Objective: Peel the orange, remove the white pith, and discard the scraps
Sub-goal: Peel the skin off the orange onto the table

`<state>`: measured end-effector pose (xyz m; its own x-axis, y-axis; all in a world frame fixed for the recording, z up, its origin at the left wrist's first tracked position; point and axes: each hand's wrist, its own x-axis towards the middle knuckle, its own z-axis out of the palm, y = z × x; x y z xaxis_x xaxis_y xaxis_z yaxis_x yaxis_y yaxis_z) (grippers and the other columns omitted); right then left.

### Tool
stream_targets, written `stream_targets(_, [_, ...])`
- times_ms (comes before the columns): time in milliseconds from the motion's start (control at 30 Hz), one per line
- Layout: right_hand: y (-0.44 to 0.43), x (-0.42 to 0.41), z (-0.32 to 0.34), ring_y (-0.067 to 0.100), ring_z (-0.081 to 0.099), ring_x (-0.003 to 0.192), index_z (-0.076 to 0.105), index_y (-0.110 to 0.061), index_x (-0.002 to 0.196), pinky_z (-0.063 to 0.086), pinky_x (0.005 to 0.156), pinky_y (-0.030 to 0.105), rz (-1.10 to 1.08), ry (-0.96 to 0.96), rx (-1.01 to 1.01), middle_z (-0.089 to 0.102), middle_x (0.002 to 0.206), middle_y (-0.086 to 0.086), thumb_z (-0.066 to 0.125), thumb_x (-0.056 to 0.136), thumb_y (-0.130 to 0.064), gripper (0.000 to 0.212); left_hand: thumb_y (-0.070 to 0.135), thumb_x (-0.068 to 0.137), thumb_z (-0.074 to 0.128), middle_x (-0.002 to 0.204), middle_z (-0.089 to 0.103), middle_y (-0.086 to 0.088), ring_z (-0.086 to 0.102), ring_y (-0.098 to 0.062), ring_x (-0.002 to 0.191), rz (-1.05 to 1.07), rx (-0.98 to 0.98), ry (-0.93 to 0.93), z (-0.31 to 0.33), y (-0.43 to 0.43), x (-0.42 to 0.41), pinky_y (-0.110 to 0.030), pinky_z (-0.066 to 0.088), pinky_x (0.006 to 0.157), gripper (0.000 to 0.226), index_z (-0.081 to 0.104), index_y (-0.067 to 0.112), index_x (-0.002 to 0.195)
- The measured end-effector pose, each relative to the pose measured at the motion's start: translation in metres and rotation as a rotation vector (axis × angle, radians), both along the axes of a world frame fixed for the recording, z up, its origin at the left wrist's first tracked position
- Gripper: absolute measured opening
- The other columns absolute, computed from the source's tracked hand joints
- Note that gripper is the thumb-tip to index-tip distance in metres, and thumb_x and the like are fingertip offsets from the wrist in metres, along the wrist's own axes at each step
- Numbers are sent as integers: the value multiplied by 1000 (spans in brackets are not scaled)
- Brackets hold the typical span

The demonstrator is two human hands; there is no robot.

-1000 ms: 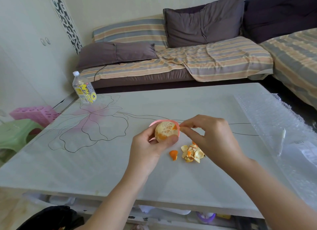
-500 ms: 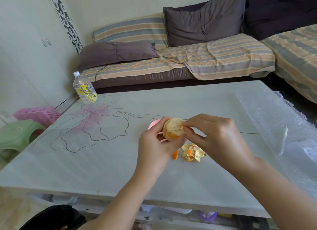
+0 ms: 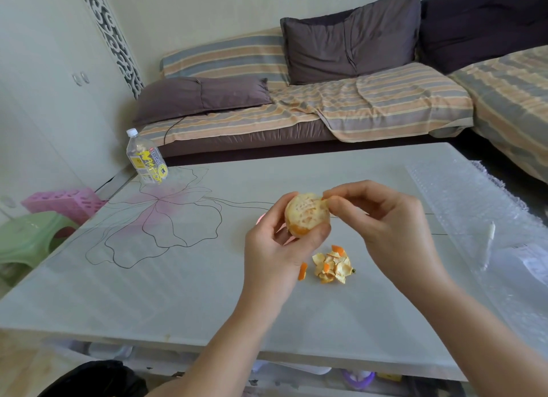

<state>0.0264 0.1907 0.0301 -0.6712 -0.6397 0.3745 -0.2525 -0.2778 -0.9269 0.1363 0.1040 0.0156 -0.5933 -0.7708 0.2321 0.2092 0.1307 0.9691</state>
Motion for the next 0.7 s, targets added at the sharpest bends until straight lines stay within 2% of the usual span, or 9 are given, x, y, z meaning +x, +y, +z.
stream_targets(67, [1, -1, -1, 8, 69, 91, 71, -19, 89, 55, 80, 23, 90, -22, -4, 72, 92, -1, 77, 64, -24, 26, 16, 59, 87, 95, 73, 9, 69, -7, 89, 5, 16, 25, 1, 1, 0, -23, 54, 75, 50, 65, 28, 103])
stream_targets(133, [1, -1, -2, 10, 68, 93, 72, -19, 94, 54, 85, 26, 125, 13, -1, 69, 97, 0, 74, 62, -24, 32, 12, 60, 87, 94, 72, 12, 69, -7, 90, 15, 9, 33, 0, 3, 0, -25, 55, 75, 51, 64, 29, 102])
stream_targets(200, [0, 1, -3, 7, 67, 91, 73, -19, 97, 53, 84, 22, 93, 105, 27, 68, 98, -4, 72, 68, -23, 30, 4, 65, 84, 95, 72, 11, 69, -9, 91, 29, 8, 41, -2, 4, 0, -26, 55, 75, 51, 62, 26, 106])
stream_targets(300, [-2, 4, -7, 0, 63, 90, 73, -21, 103, 46, 77, 11, -50, 404, 70, 68, 97, -11, 70, 80, -18, 23, 1, 71, 79, 105, 69, 2, 69, -12, 94, 67, 22, 47, -5, 5, -1, -29, 56, 80, 52, 62, 25, 112])
stream_targets(367, [-5, 7, -9, 0, 62, 91, 73, -18, 103, 45, 78, 10, -91, 528, 43, 68, 97, -9, 66, 85, -15, 20, -1, 71, 79, 117, 63, -10, 69, -17, 98, 74, 32, 56, -5, 5, -2, -36, 57, 86, 54, 63, 27, 114])
stream_targets(467, [-8, 9, -12, 2, 60, 87, 73, -10, 101, 44, 76, 8, -157, 667, 5, 68, 94, -2, 61, 85, -10, 20, 1, 65, 84, 115, 63, -16, 70, -18, 93, 88, 38, 79, -5, 5, -2, -36, 58, 82, 53, 66, 26, 108])
stream_targets(533, [-11, 10, -12, 5, 58, 81, 73, -7, 97, 43, 72, 8, -245, 764, 3, 67, 89, 2, 60, 86, -8, 18, 13, 59, 84, 112, 64, -18, 69, -16, 87, 87, 38, 86, -6, 4, -3, -32, 58, 77, 50, 68, 24, 105])
stream_targets(600, [-14, 11, -12, 10, 56, 74, 73, -8, 92, 42, 65, 11, -332, 846, 21, 66, 84, 2, 59, 86, -7, 14, 23, 55, 82, 111, 62, -21, 69, -17, 84, 86, 34, 79, -8, 3, -5, -35, 58, 77, 51, 69, 20, 104])
stream_targets(700, [-19, 9, -11, 13, 53, 69, 69, -9, 85, 41, 60, 18, -384, 850, 51, 64, 80, 2, 54, 90, -12, 15, 19, 62, 82, 109, 60, -25, 68, -19, 86, 73, -10, 26, -10, 3, -7, -37, 58, 79, 44, 69, 15, 103])
